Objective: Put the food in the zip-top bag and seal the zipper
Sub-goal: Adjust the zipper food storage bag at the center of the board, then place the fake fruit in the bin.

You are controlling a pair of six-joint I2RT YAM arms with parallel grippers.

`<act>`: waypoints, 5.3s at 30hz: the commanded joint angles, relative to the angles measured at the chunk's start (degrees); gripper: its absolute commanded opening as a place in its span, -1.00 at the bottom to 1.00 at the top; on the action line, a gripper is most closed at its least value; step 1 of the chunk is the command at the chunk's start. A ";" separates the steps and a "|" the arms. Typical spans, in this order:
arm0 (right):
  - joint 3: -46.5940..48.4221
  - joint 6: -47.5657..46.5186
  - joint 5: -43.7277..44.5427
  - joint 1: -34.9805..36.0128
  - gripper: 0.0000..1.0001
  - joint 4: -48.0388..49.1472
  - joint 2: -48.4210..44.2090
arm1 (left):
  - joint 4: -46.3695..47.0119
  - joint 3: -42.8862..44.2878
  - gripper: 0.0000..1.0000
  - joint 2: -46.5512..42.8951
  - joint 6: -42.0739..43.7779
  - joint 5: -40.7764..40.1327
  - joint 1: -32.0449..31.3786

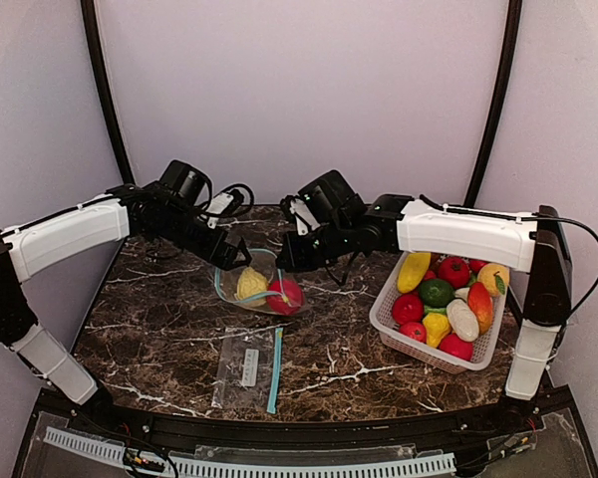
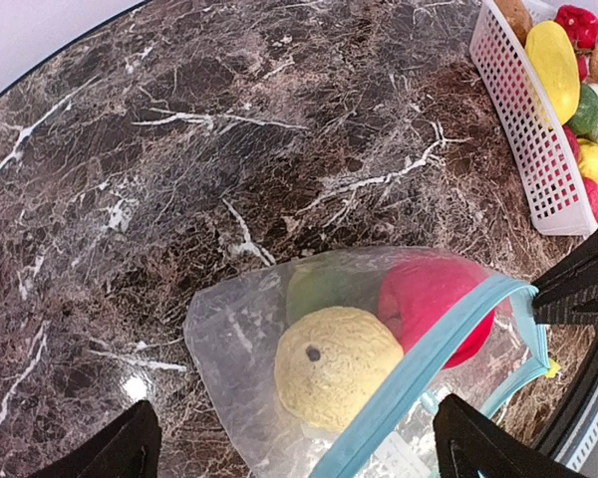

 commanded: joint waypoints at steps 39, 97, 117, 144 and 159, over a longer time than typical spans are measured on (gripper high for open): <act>0.17 -0.30 0.15 -0.16 -1.00 3.86 -1.80 | 20.14 -27.17 -0.97 -15.41 -30.91 13.70 3.64; 14.15 -6.02 8.91 2.50 -1.00 -16.86 4.12 | 11.54 -9.30 -0.99 -8.09 -22.54 27.97 4.98; 7.62 -3.60 6.70 3.60 0.17 -14.33 2.47 | 5.85 -9.54 -0.99 -1.75 -11.38 24.32 4.89; -25.78 2.69 22.85 -14.79 0.86 -32.91 -35.44 | 8.03 -11.80 -0.99 -5.13 -6.18 17.10 5.02; -34.85 -6.96 16.69 -28.87 0.79 -21.92 -35.93 | 7.12 -11.92 -0.99 -5.28 -5.22 15.91 4.98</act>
